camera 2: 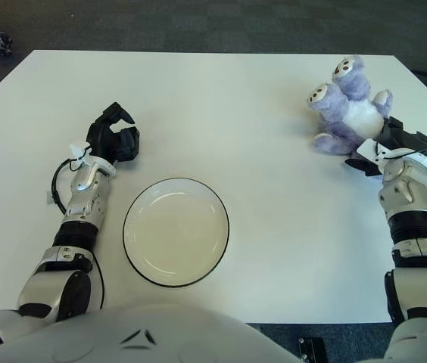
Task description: Put the doll into the plate.
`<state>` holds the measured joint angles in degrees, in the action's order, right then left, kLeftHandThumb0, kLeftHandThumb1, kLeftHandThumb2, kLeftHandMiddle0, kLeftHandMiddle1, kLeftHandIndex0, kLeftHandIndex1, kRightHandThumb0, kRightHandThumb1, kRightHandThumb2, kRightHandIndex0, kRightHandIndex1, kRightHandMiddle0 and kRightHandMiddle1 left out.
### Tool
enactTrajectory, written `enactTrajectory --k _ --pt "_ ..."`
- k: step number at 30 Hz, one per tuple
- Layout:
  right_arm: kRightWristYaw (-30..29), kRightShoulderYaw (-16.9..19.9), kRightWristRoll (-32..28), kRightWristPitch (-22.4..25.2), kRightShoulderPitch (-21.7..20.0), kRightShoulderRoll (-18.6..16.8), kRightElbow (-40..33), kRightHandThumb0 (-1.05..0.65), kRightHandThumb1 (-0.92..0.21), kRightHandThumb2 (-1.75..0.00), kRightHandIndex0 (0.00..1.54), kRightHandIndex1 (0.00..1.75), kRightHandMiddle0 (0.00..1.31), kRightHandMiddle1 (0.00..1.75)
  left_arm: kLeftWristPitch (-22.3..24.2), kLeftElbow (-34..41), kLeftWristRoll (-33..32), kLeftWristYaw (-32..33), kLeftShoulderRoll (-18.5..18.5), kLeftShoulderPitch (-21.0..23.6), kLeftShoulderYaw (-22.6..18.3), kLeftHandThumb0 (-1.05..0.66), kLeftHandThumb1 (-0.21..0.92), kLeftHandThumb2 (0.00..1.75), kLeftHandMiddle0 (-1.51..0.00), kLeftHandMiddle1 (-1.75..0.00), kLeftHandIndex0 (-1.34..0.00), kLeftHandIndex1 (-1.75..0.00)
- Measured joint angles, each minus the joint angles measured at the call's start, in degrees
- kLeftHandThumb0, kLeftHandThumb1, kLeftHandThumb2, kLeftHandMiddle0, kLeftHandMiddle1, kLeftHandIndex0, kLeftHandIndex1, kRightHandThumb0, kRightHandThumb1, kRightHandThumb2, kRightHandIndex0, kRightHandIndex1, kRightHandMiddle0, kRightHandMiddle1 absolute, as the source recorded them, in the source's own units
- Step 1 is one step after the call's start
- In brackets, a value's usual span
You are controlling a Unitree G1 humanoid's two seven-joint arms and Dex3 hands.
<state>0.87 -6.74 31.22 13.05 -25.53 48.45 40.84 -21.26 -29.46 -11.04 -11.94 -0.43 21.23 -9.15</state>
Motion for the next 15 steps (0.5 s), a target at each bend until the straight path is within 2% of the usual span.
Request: enactTrajectory --k 3,6,8,9,10,12,15 --pt "-1.3 -0.7 0.1 -0.1 -1.1 -0.4 2.5 -0.62 -0.36 -0.90 0.00 0.98 0.00 0.42 0.0 0.0 0.0 0.0 0.0 0.0 -0.1 -0.51 0.23 1.43 -1.30 -1.75 -0.68 -1.75" --pt "-3.4 -1.5 0.3 -0.6 -2.7 -1.3 5.8 -0.54 -0.31 -0.96 0.00 1.02 0.00 0.46 0.0 0.0 0.0 0.0 0.0 0.0 -0.1 -0.51 0.23 1.43 -1.30 -1.75 -0.69 -1.75" --pt "-4.5 -1.7 0.4 -0.7 -3.5 -1.8 7.3 -0.35 -0.19 -1.12 0.00 1.15 0.00 0.69 0.0 0.0 0.0 0.0 0.0 0.0 -0.2 -0.51 0.22 1.43 -1.30 -1.75 -0.69 -1.75" --pt "-5.1 -1.7 0.2 -0.9 -3.9 -2.0 8.1 -0.31 -0.17 -1.15 0.00 1.18 0.00 0.75 0.0 0.0 0.0 0.0 0.0 0.0 -0.2 -0.51 0.22 1.43 -1.30 -1.75 -0.69 -1.75" --pt "-5.8 -1.7 0.0 -1.2 -4.4 -2.3 9.2 -0.21 -0.14 -1.22 0.00 1.26 0.00 0.88 0.0 0.0 0.0 0.0 0.0 0.0 -0.2 -0.51 0.22 1.43 -1.30 -1.75 -0.69 -1.75" --pt "-7.1 -1.5 -0.4 -1.5 -5.4 -2.8 11.0 -0.09 -0.09 -1.32 0.00 1.38 0.00 1.07 0.0 0.0 0.0 0.0 0.0 0.0 -0.2 -0.51 0.22 1.43 -1.29 -1.75 -0.69 -1.75" --pt "-8.9 -1.5 -0.6 -1.4 -6.5 -3.4 13.1 -0.01 -0.08 -1.38 0.01 1.48 0.00 1.23 0.0 0.0 0.0 0.0 0.0 0.0 -0.2 -0.51 0.22 1.43 -1.28 -1.75 -0.69 -1.75"
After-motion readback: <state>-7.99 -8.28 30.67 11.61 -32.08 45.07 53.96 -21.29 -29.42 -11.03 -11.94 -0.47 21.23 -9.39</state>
